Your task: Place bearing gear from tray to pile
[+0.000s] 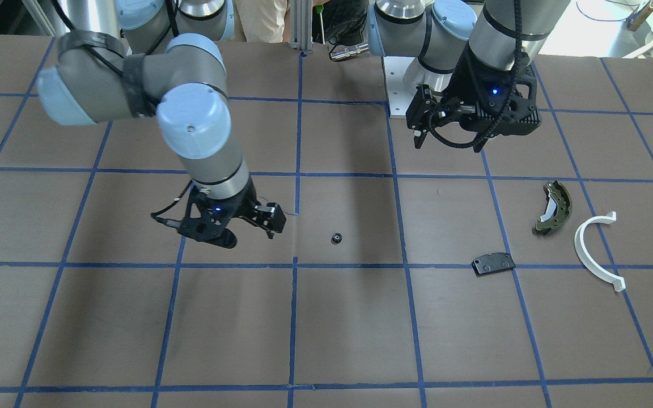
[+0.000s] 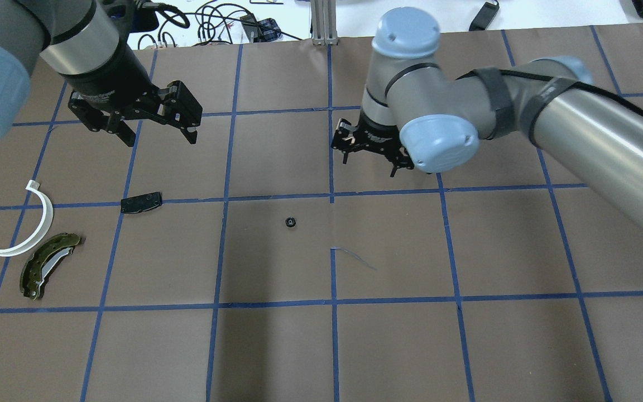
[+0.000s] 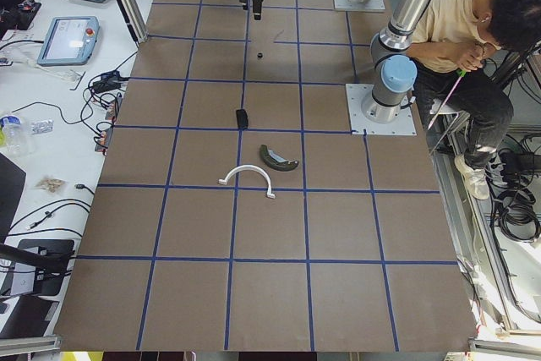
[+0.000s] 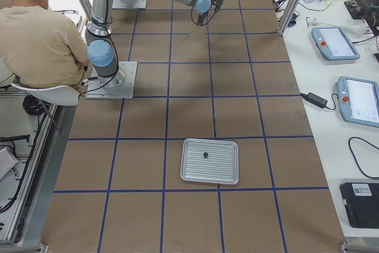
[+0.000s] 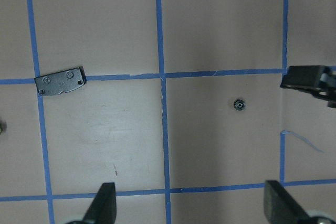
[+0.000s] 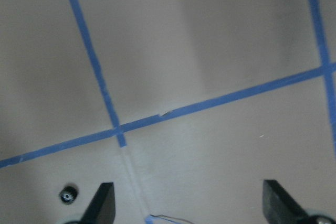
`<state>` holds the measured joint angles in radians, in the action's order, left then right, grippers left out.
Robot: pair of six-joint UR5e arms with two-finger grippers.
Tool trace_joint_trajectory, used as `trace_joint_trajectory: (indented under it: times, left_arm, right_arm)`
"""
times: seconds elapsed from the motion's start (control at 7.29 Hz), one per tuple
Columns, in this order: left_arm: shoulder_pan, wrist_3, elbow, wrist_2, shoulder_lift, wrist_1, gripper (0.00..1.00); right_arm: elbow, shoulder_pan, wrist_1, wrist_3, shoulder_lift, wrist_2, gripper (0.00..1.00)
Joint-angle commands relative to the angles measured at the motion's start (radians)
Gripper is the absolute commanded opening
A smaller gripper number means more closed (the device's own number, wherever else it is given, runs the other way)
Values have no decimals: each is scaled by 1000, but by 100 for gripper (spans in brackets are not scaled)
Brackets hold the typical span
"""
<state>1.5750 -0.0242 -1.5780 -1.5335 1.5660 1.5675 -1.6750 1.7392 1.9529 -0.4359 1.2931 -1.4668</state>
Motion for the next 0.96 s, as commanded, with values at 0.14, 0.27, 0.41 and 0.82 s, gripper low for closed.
trace_joint_trajectory:
  times: [0.14,0.27,0.41,0.82]
  left_arm:
    - [0,10,-124,3,98,-120,100]
    - [3,26,-223,3,133,-279,100]
    - [10,58,-329,4,170,-467,100]
    - [123,249,-425,4,299,-743,100]
  right_arm:
    - [0,-287,-104,503,98,-91,100]
    - [0,-387,-111,634,100,-95,100]
    - [1,-493,-105,780,100,-95,100]
    - [8,-776,-89,1219,94,-92,100]
